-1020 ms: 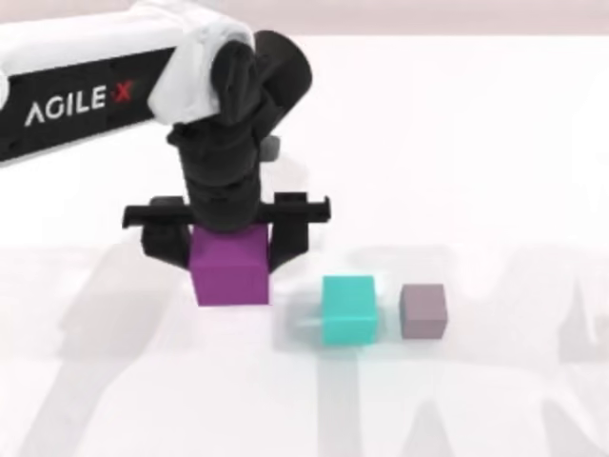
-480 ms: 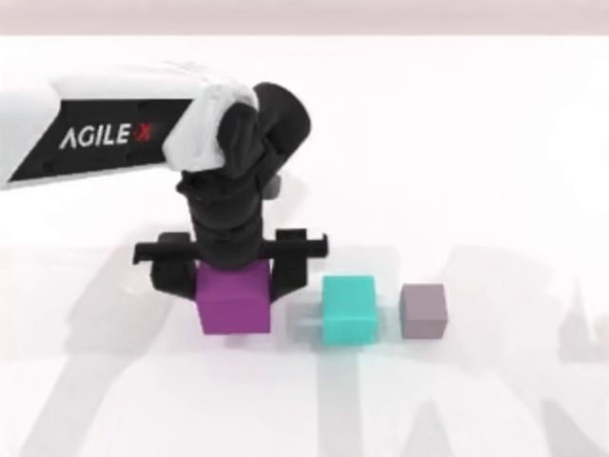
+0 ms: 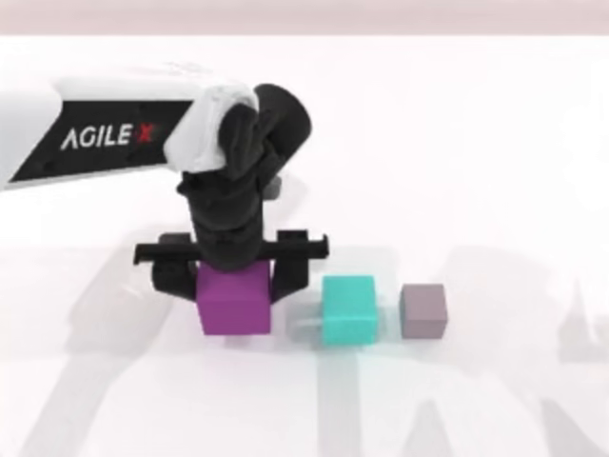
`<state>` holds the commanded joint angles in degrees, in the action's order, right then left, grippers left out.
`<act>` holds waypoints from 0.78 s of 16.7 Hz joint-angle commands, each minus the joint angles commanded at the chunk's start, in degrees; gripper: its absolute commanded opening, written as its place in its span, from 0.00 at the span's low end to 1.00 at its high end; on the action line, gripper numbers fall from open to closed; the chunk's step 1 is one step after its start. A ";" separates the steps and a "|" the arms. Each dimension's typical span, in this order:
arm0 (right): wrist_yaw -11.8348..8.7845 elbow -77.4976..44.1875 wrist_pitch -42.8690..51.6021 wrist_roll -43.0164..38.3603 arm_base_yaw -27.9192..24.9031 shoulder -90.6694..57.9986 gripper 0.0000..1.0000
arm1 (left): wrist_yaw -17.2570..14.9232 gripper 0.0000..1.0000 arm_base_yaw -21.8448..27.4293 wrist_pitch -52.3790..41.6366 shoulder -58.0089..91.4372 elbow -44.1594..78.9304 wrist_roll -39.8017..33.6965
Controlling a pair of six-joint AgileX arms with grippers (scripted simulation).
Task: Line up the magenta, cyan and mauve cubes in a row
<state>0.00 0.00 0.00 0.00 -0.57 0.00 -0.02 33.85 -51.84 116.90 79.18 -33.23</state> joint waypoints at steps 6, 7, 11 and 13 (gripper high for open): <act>0.00 0.00 0.00 0.00 0.00 0.00 1.00 | 0.00 0.98 0.00 0.00 0.00 0.00 0.00; 0.00 0.00 0.00 0.00 0.00 0.00 1.00 | 0.00 1.00 0.00 0.00 0.00 0.00 0.00; 0.00 0.00 0.00 0.00 0.00 0.00 1.00 | 0.00 1.00 0.00 0.00 0.00 0.00 0.00; 0.00 0.00 0.00 0.00 0.00 0.00 1.00 | 0.00 1.00 0.00 0.00 0.00 0.00 0.00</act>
<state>0.00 0.00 0.00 0.00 -0.57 0.00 -0.02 33.85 -51.84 116.90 79.18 -33.23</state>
